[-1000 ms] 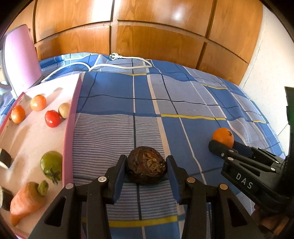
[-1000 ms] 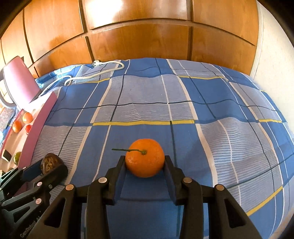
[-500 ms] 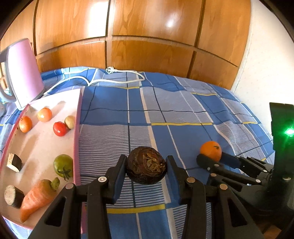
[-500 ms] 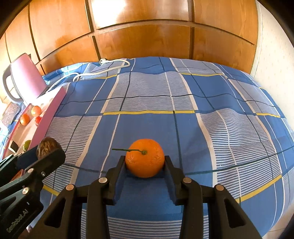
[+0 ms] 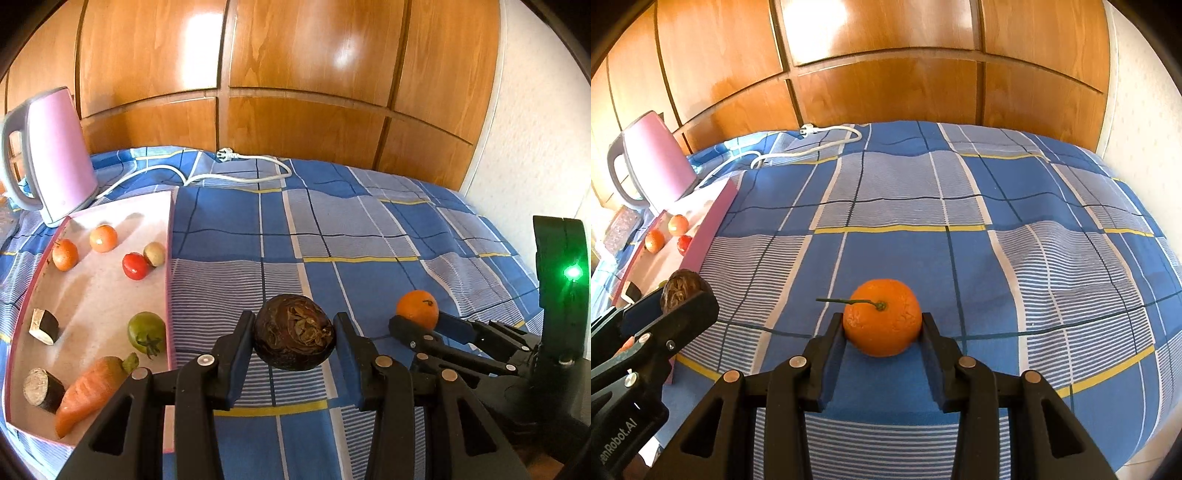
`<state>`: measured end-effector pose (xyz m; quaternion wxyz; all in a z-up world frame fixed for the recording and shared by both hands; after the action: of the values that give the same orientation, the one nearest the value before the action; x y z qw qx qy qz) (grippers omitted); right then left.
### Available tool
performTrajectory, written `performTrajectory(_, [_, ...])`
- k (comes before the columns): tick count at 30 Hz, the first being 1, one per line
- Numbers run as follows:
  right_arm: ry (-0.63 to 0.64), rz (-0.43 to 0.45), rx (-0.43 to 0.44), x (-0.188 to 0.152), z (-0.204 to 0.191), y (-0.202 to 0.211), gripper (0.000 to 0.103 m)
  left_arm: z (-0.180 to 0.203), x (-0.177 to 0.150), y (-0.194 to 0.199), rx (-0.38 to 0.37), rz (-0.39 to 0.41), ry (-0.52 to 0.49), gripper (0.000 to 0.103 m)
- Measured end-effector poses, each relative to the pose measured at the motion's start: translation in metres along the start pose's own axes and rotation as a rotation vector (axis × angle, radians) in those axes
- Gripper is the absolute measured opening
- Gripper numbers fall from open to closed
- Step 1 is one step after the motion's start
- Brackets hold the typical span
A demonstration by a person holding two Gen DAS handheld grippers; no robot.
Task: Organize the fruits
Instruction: 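Lift and carry the brown fruit with the left tool while the right tool carries the tangerine toward the tray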
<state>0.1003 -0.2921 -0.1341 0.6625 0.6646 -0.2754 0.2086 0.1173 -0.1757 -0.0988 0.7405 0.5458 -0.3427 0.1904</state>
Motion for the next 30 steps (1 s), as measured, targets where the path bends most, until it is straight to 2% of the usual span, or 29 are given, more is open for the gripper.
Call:
performTrajectory(18, [0.06, 0.031, 0.066, 0.012, -0.04, 0.014, 0.04, -0.046, 0.011, 0.022, 0.047, 0.038, 0.116, 0.043])
performTrajectory(23, [0.091, 0.03, 0.095, 0.018, -0.058, 0.015, 0.04, -0.073, 0.015, 0.028, 0.08, 0.049, 0.17, 0.043])
performTrajectory(30, [0.131, 0.027, 0.18, 0.032, -0.094, 0.017, 0.04, -0.13, 0.02, 0.046, 0.147, 0.083, 0.271, 0.043])
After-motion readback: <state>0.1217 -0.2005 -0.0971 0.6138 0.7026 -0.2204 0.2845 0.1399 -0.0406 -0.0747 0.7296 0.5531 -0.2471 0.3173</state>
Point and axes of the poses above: each gripper's, at about its wrist camera, not at the fingertips, and y roughly against the way its jaws point, z to its right, x to its top, the point moved 10 cm from there along -y, roughly the way its jaws point, and after that the axes turned 4 degrees about y, right-handed, at the moved point
